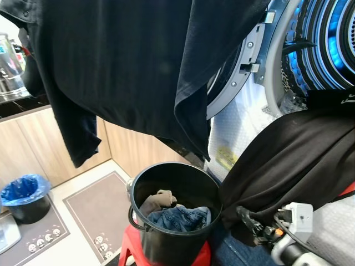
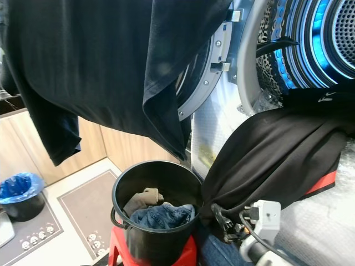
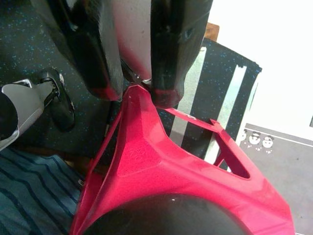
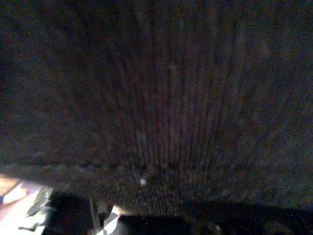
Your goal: Clothes washing
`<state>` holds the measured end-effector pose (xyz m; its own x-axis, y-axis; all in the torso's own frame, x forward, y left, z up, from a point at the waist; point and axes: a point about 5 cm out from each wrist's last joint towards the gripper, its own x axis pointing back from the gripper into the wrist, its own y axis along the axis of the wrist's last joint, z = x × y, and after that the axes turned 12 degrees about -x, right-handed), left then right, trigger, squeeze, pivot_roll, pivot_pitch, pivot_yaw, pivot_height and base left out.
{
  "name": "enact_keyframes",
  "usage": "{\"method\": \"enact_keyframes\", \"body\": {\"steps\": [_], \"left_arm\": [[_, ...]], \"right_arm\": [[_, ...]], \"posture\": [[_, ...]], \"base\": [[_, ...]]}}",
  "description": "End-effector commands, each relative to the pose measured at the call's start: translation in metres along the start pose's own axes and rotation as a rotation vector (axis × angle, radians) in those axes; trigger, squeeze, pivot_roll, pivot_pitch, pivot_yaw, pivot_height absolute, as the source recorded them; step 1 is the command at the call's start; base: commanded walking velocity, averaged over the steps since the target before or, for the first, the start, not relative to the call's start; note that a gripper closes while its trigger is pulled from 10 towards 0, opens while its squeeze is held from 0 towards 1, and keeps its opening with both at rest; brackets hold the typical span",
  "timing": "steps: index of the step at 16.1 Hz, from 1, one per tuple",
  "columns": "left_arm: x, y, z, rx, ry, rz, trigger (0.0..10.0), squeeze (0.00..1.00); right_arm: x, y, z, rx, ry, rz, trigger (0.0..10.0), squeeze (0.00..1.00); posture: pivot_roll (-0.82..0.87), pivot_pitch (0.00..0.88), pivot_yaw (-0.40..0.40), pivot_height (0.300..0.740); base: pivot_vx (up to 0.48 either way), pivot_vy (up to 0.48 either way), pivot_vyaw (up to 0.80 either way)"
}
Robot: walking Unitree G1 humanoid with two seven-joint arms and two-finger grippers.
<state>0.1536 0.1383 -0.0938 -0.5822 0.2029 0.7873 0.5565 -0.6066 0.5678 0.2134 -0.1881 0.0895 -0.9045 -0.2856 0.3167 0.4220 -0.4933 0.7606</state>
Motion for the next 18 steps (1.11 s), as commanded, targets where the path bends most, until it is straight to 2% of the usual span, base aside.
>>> {"method": "enact_keyframes", "body": {"steps": [1, 3, 4, 5, 6, 7, 8, 11, 18], "left_arm": [[0.005, -0.017, -0.008, 0.008, -0.028, 0.07, 10.0, 0.0], [0.005, -0.017, -0.009, 0.009, -0.031, 0.072, 10.0, 0.0], [0.005, -0.017, -0.009, 0.009, -0.031, 0.072, 10.0, 0.0], [0.005, -0.017, -0.009, 0.01, -0.031, 0.072, 10.0, 0.0], [0.005, -0.018, -0.009, 0.011, -0.029, 0.072, 10.0, 0.0], [0.005, -0.017, -0.009, 0.011, -0.029, 0.072, 10.0, 0.0], [0.005, -0.017, -0.009, 0.011, -0.027, 0.071, 10.0, 0.0], [0.005, -0.018, -0.007, 0.014, -0.024, 0.073, 10.0, 0.0], [0.005, -0.018, -0.006, 0.019, -0.015, 0.076, 10.0, 0.0]], "right_arm": [[-0.003, 0.004, 0.003, -0.023, 0.0, -0.016, 10.0, 0.0], [-0.005, 0.004, 0.006, -0.044, -0.017, -0.064, 10.0, 0.0], [-0.007, 0.006, 0.007, -0.06, -0.049, -0.115, 5.8, 0.0], [-0.008, 0.007, 0.007, -0.069, -0.054, -0.135, 4.8, 0.0], [-0.01, 0.01, 0.011, -0.1, -0.051, -0.176, 0.8, 0.0], [-0.012, 0.012, 0.015, -0.145, -0.044, -0.214, 0.9, 0.0], [-0.013, 0.013, 0.017, -0.169, -0.048, -0.24, 0.0, 0.0], [-0.014, 0.012, 0.022, -0.196, -0.067, -0.266, 0.0, 0.0], [-0.018, 0.005, 0.031, -0.176, -0.02, -0.254, 0.0, 0.0]], "posture": [[-0.05, 0.013, -0.048, 0.74], [-0.05, 0.008, -0.048, 0.74], [-0.05, 0.006, -0.049, 0.74], [-0.05, 0.006, -0.049, 0.74], [-0.05, 0.005, -0.047, 0.74], [-0.05, 0.006, -0.047, 0.74], [-0.05, 0.008, -0.046, 0.74], [-0.05, 0.013, -0.046, 0.74], [-0.04, 0.008, -0.043, 0.74]], "base": [[0.0, 0.0, 0.0], [0.0, 0.0, 0.0], [0.0, 0.0, 0.0], [0.0, 0.0, 0.0], [0.0, 0.0, 0.0], [0.0, 0.0, 0.0], [0.0, 0.0, 0.0], [0.0, 0.0, 0.0], [0.0, 0.0, 0.0]]}}
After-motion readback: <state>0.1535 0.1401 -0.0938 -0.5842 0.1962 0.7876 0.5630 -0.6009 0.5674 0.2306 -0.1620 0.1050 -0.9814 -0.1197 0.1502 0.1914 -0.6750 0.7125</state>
